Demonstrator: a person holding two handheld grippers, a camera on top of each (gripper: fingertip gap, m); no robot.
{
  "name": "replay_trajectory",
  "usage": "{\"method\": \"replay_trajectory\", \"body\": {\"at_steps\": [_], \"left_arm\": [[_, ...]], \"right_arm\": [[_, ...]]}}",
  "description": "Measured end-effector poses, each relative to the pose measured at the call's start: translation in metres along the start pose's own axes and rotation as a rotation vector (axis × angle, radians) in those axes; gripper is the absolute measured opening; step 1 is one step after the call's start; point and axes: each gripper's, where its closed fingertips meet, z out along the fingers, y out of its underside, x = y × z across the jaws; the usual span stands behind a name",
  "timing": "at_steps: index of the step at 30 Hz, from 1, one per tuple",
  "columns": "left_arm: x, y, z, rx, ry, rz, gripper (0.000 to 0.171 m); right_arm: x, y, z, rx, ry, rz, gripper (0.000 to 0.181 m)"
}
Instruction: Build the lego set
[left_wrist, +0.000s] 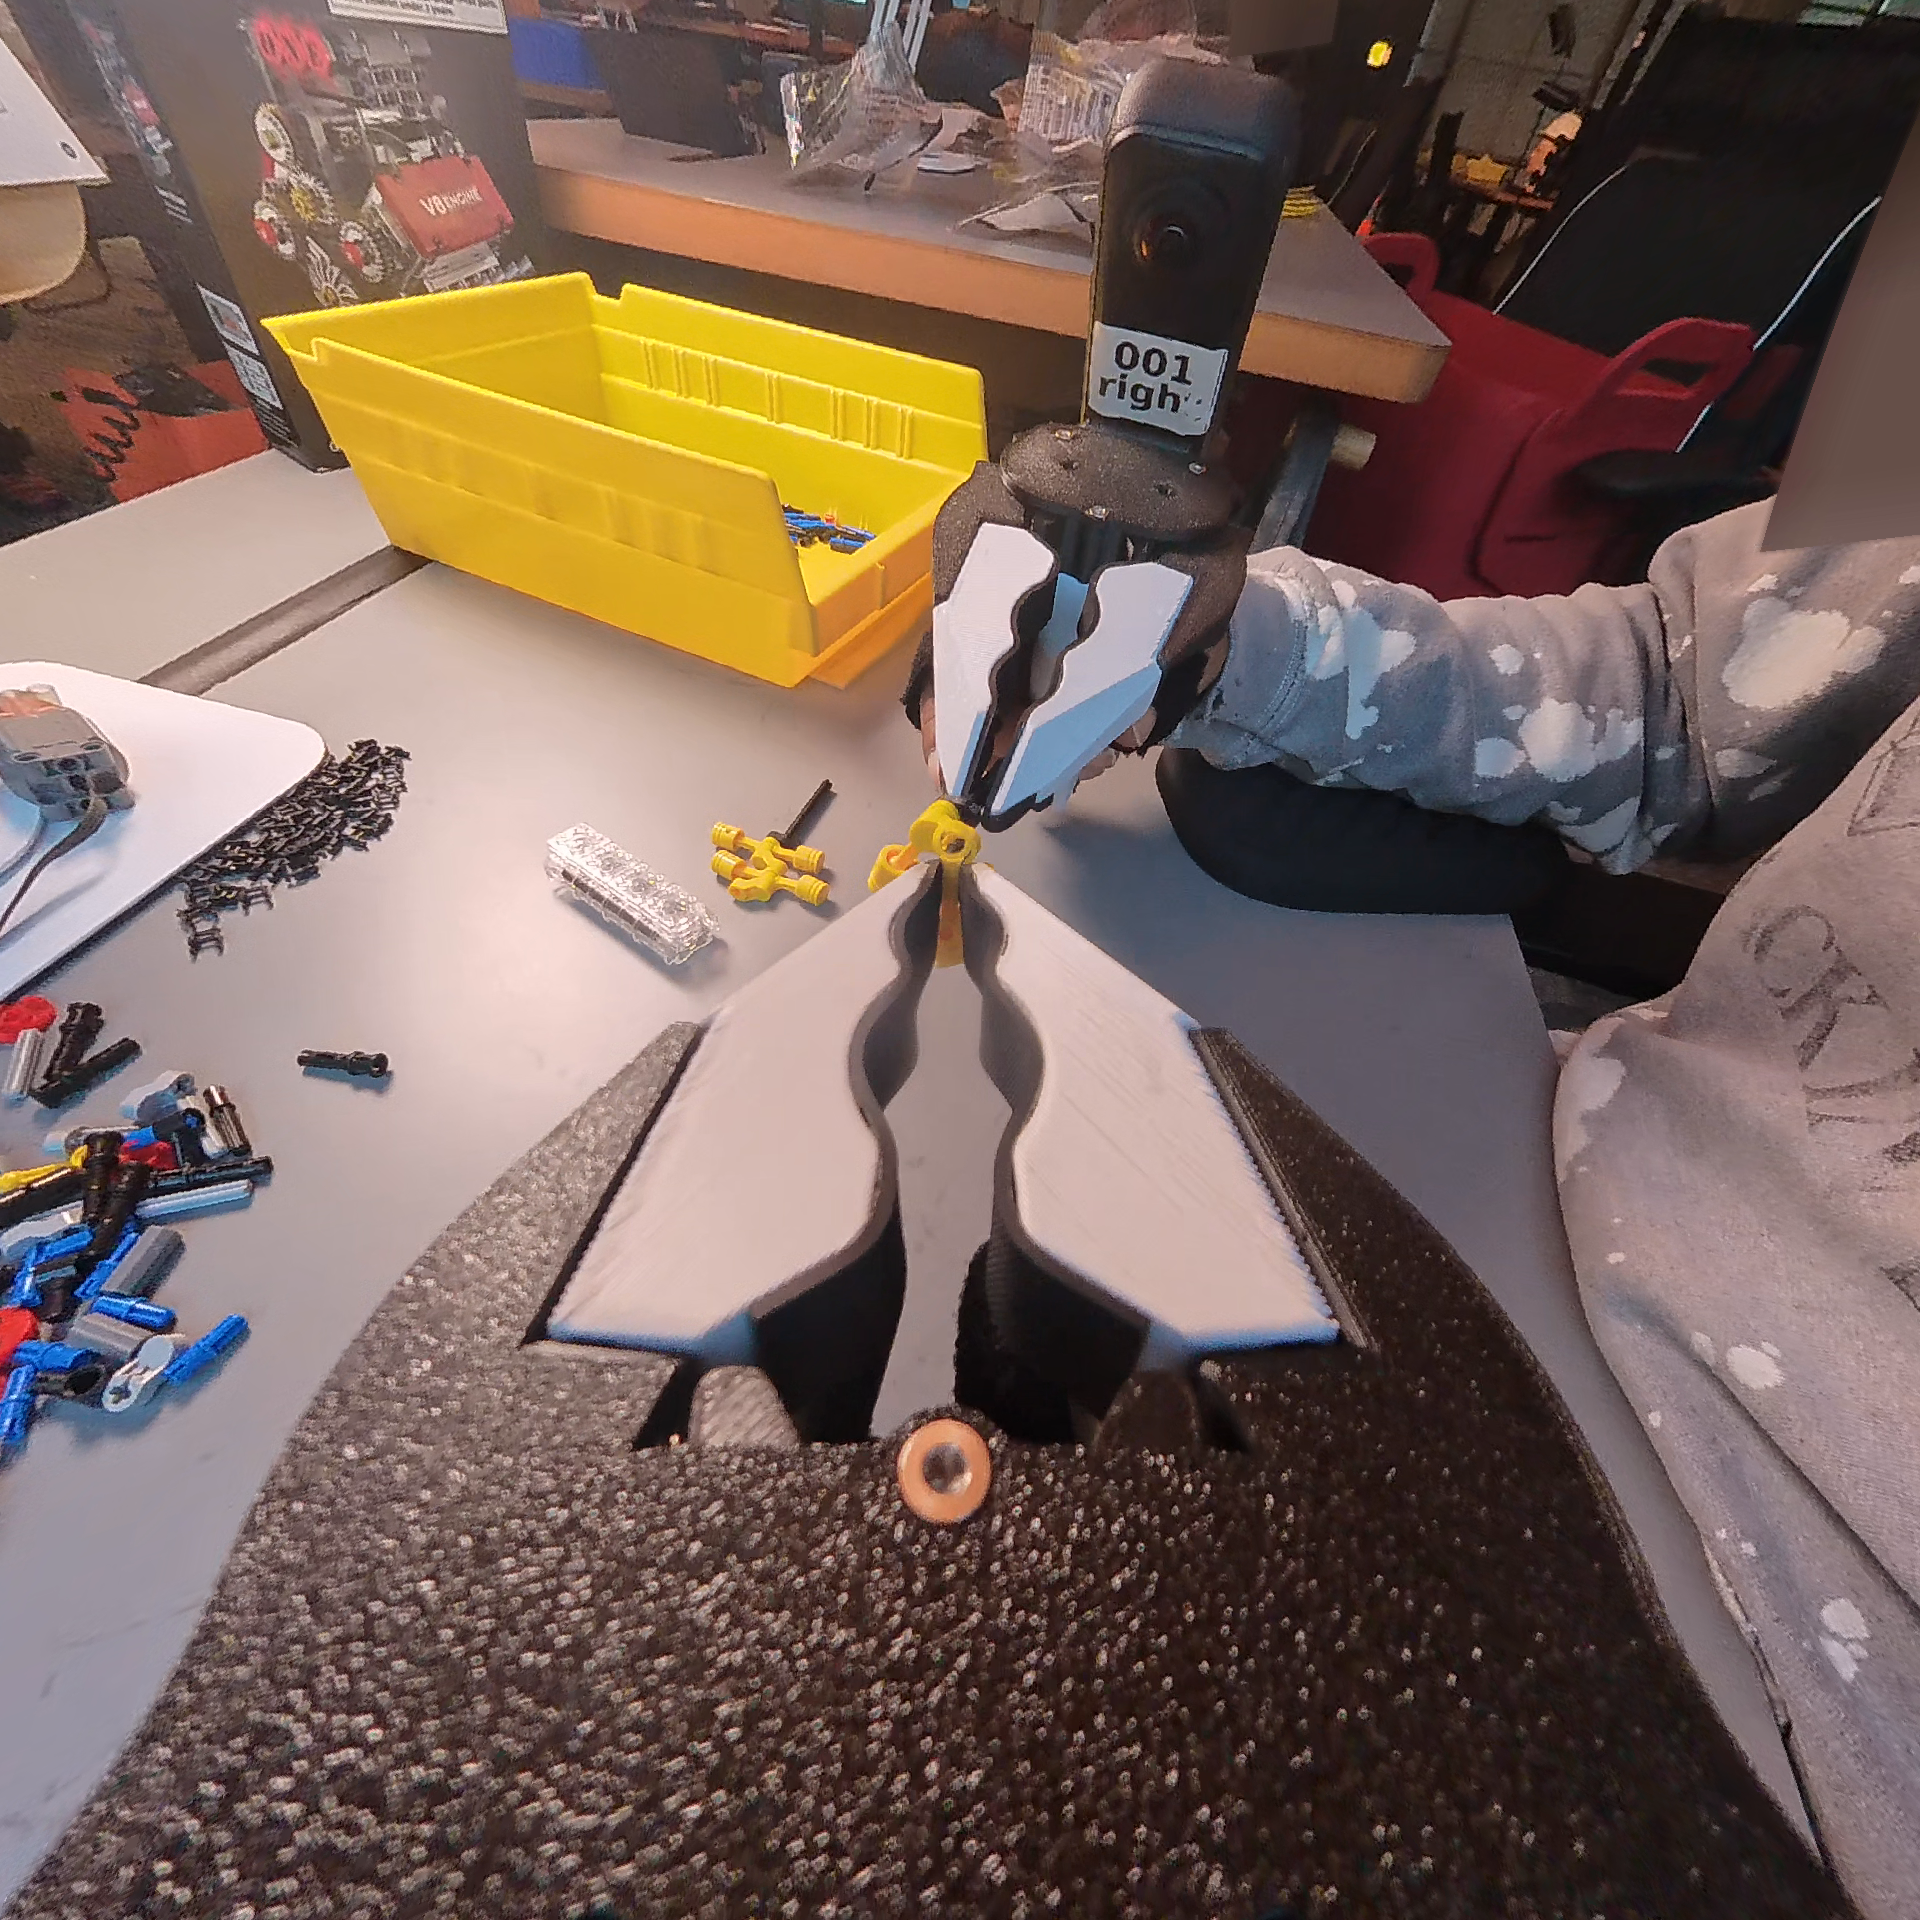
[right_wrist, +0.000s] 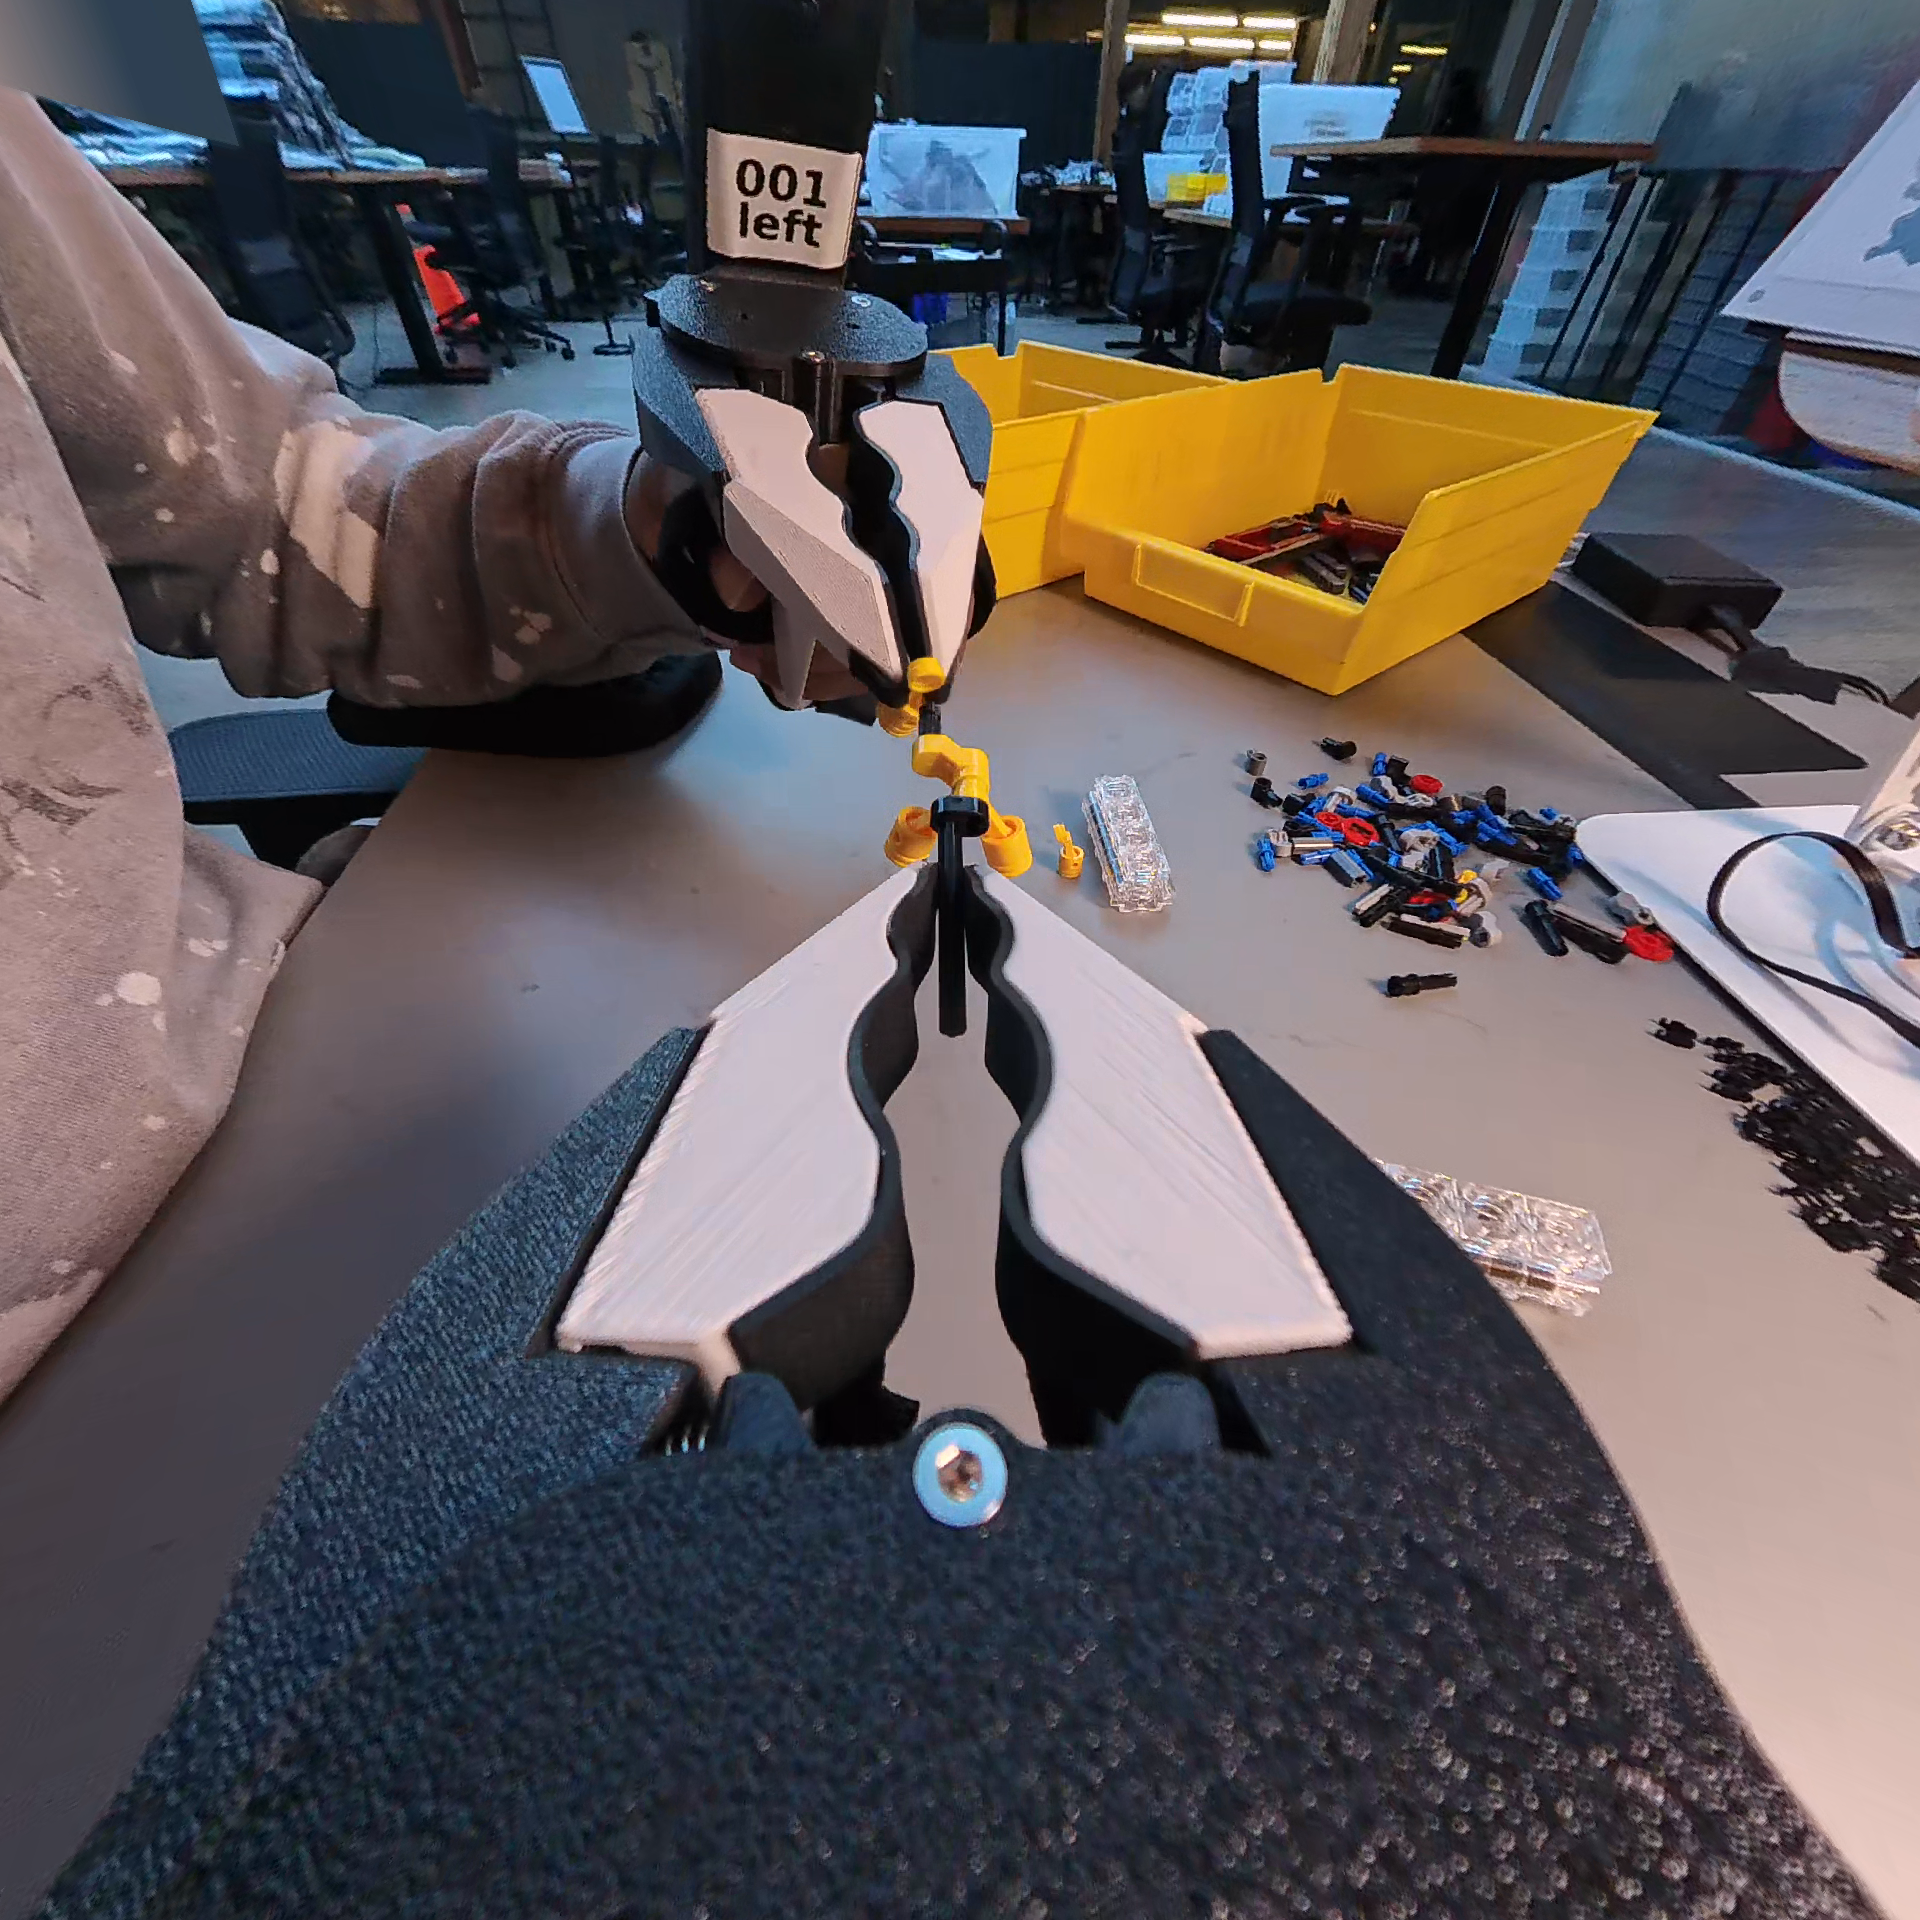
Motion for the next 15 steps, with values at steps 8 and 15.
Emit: {"method": "replay_trajectory", "body": {"at_steps": [8, 15], "left_arm": [[0.002, -0.001, 0.001, 0.021, 0.015, -0.024, 0.003], [0.005, -0.009, 0.002, 0.084, 0.069, -0.138, 0.003]], "right_arm": [[-0.001, -0.009, -0.003, 0.051, -0.012, 0.013, 0.004], [-0.002, -0.013, -0.003, 0.063, -0.004, 0.000, 0.004]]}}
